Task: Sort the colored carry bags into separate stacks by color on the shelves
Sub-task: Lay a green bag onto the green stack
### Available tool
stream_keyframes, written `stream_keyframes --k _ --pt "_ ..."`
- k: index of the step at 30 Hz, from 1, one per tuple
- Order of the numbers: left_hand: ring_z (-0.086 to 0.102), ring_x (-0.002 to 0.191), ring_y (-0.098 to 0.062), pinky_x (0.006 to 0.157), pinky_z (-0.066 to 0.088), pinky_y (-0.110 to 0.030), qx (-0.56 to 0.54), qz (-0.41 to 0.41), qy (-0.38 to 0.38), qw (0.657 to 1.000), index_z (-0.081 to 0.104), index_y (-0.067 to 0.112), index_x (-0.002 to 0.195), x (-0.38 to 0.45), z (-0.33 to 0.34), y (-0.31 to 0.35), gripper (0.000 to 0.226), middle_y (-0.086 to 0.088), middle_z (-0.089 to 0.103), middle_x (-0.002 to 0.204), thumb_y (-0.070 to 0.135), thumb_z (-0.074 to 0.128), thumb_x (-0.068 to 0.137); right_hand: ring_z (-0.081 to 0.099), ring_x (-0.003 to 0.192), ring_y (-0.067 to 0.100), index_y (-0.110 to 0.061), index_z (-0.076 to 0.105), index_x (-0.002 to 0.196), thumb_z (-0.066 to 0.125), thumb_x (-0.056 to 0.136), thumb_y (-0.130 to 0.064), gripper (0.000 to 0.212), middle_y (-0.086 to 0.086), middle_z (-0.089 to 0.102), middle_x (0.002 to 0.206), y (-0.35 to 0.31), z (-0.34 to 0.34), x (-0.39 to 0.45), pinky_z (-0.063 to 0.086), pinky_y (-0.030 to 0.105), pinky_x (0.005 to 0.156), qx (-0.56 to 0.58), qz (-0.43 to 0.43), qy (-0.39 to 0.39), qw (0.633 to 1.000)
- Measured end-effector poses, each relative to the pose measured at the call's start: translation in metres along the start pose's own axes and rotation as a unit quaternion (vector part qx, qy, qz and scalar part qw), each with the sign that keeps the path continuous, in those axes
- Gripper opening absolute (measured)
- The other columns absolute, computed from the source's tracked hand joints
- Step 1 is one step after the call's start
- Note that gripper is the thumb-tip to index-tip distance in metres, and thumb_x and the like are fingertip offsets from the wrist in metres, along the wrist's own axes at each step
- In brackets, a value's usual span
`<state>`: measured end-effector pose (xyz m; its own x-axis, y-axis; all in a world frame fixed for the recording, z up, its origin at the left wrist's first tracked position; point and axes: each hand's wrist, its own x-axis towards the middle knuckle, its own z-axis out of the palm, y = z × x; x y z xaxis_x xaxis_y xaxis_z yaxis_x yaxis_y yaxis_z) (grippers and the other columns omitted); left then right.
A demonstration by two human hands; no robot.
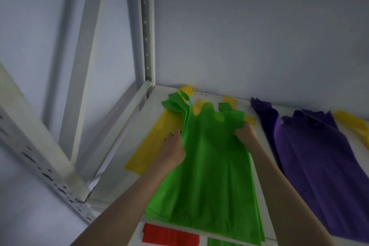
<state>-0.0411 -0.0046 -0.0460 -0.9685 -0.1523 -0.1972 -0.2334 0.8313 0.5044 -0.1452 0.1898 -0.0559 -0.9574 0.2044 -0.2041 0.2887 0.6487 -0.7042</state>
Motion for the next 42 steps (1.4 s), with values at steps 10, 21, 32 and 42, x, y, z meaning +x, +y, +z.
stream_keyframes --k 10,21,32,42 --pt "0.049 0.12 -0.04 0.093 0.042 -0.042 -0.059 0.008 0.003 0.998 0.02 0.006 0.145 -0.059 0.013 0.046 0.056 -0.021 0.037 0.138 0.001 0.042 0.094 0.056 0.09 0.031 -0.005 0.036 0.138 0.041 0.089 0.002 0.049 0.021 0.057 0.108 0.031 -0.047 -0.039 0.041 0.03 0.066 -0.075 -0.076 0.02 0.994" --pt "0.052 0.115 -0.036 0.083 0.043 -0.036 -0.088 -0.006 0.052 0.995 0.032 0.004 0.138 -0.194 0.082 0.117 0.048 -0.02 0.047 0.13 0.005 0.047 0.092 0.05 0.119 0.037 -0.001 0.041 0.134 0.041 0.092 -0.006 0.042 0.022 0.052 0.13 0.123 -0.133 -0.143 0.041 0.035 0.09 -0.06 -0.072 0.018 0.995" --pt "0.064 0.096 -0.029 0.058 0.042 -0.023 -0.03 0.002 0.032 0.999 0.036 0.003 0.135 -0.273 0.138 0.123 0.039 -0.017 0.056 0.12 0.014 0.044 0.098 0.052 0.117 0.036 0.004 0.045 0.125 0.051 0.088 -0.006 0.039 0.022 0.056 0.125 0.217 -0.157 -0.22 0.042 0.037 0.092 -0.006 -0.025 0.003 1.0" --pt "0.063 0.106 -0.033 0.082 0.054 -0.035 -0.013 -0.05 -0.086 0.995 0.037 0.002 0.132 -0.316 0.221 0.079 0.037 -0.018 0.056 0.119 0.013 0.045 0.098 0.053 0.115 0.038 0.003 0.042 0.128 0.051 0.091 -0.007 0.039 0.026 0.056 0.124 0.323 -0.117 -0.274 0.045 0.04 0.09 -0.023 0.071 -0.035 0.997"
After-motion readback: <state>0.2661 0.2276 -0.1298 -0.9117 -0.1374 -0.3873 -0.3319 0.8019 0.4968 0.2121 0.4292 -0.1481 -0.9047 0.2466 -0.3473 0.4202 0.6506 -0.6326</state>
